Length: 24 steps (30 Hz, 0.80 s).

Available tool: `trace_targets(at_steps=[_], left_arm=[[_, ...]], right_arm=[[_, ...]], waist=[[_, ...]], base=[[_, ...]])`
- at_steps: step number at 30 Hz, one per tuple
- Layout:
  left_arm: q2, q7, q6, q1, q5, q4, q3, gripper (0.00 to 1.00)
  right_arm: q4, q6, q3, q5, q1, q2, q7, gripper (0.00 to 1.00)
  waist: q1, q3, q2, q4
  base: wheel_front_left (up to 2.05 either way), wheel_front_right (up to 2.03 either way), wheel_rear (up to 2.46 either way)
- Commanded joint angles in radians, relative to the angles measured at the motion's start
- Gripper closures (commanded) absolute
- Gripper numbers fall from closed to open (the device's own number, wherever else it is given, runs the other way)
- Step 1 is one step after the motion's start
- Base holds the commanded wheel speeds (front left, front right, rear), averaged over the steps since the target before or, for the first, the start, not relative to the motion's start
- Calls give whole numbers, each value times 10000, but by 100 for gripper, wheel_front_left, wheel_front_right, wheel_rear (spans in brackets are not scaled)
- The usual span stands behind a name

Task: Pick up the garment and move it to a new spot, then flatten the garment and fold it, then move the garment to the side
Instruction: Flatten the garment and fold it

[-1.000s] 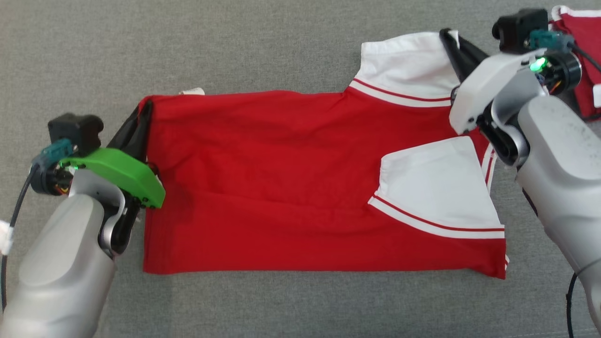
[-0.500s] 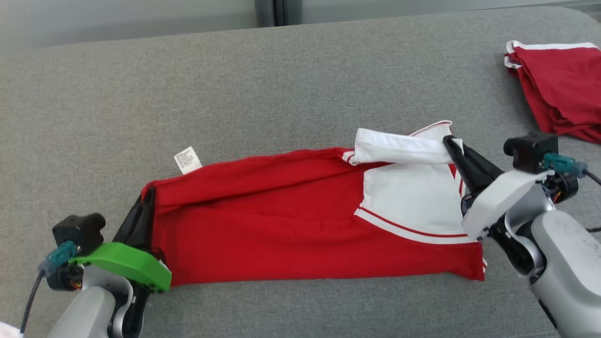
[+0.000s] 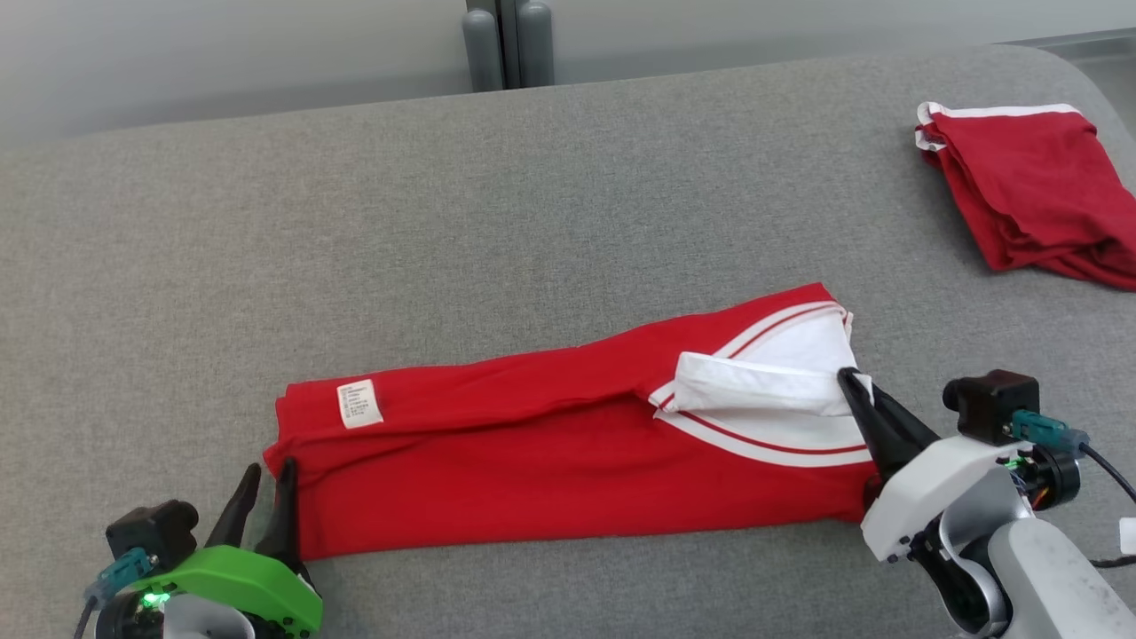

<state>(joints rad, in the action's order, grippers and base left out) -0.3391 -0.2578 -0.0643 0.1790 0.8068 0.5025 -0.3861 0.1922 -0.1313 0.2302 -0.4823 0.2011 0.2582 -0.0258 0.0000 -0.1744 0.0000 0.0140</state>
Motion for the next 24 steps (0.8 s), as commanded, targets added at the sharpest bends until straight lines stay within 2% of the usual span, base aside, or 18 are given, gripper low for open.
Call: trace_targets(at_steps=[1,6,13,19,24], left_arm=[[40,-80,53,-243,-98,23,133,0],[412,-78,220,-806,-567,-713,983,0],[1270,-75,431,-1757,-1653,-2133,2093,0],[1810,-74,479,-2188,-2388,-2662,2492,0],[2088,-75,405,-2379,-2801,-2732,2725,0]], right_arm=[[-23,13,-200,106,-285,-74,88,0],[-187,13,-835,330,-863,-360,190,0],[-354,13,-1783,887,-1329,-696,53,0],[16,13,-2138,1418,-936,-973,-441,0],[775,13,-2326,1787,-337,-942,-1125,0]], waist=[[0,109,0,20],[0,311,0,-1],[0,547,0,-175],[0,540,0,-472],[0,411,0,-821]], base=[[0,0,0],[0,0,0],[0,0,0],[0,0,0],[0,0,0]])
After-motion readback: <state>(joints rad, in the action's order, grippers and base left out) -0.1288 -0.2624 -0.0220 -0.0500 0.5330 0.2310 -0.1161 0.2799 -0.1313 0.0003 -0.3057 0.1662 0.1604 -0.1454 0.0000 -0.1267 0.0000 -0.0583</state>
